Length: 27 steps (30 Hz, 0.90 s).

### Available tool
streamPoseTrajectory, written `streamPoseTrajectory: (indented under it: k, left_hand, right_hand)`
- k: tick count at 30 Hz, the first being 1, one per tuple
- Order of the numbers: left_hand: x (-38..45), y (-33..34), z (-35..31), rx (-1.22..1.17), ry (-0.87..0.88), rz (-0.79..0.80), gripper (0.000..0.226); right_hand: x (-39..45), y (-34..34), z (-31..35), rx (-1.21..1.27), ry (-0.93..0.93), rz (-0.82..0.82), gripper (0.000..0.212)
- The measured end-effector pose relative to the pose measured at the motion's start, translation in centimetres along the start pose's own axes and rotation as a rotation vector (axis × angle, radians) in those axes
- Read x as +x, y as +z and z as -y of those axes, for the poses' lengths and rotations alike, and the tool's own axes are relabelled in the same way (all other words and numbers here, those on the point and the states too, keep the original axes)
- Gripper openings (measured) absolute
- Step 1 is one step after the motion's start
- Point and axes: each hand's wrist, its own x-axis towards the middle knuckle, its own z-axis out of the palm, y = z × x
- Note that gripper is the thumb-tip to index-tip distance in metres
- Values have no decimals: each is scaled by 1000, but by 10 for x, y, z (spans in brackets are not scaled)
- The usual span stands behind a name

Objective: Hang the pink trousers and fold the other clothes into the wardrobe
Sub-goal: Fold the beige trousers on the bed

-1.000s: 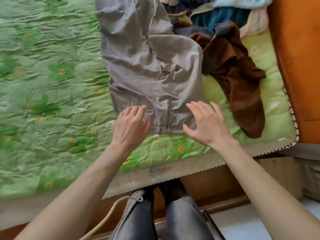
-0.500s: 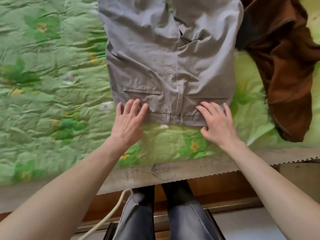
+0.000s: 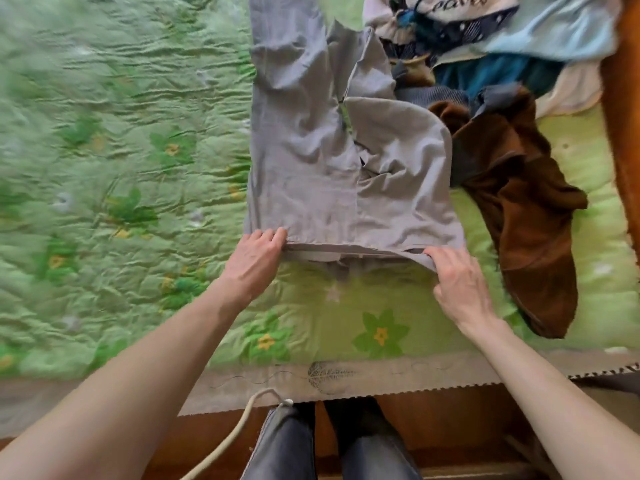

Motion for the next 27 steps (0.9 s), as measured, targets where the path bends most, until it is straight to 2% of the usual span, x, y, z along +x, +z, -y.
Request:
streamPoseTrajectory:
  k: [3, 5, 8, 10, 12, 14, 18, 20, 24, 27]
  left_hand:
    - [-20, -50, -1, -142, -24, 25, 16]
    - [-39, -81, 2, -248, -43, 92, 23]
    - [-65, -131, 3, -233, 2, 221, 34]
    - [-78, -158, 3, -193, 9, 240, 34]
    - [-89, -184, 7, -218, -27, 173, 33]
    - [-103, -212, 13, -279, -73, 29, 27]
    - [-125, -268, 21, -386, -103, -248, 27]
    - [-132, -294, 28, -414, -116, -330, 25]
    - [-143, -332, 65, -470, -218, -453, 27]
    - [-151, -361, 94, -694, -263, -581, 30]
  right_hand:
    - [6, -53, 6, 126, -41, 32, 40]
    - [8, -93, 10, 187, -46, 128, 29]
    - [13, -157, 20, 223, -136, 246, 29]
    - [14, -193, 33, 252, -228, 283, 32]
    - [13, -224, 47, 227, -312, 310, 39]
    - [12, -249, 60, 186, -366, 296, 42]
    - [22, -281, 79, 141, -383, 161, 45]
    - [34, -295, 90, 106, -397, 78, 47]
    - [53, -335, 129, 104, -414, -100, 28]
    - [66, -365, 165, 119, -393, -222, 25]
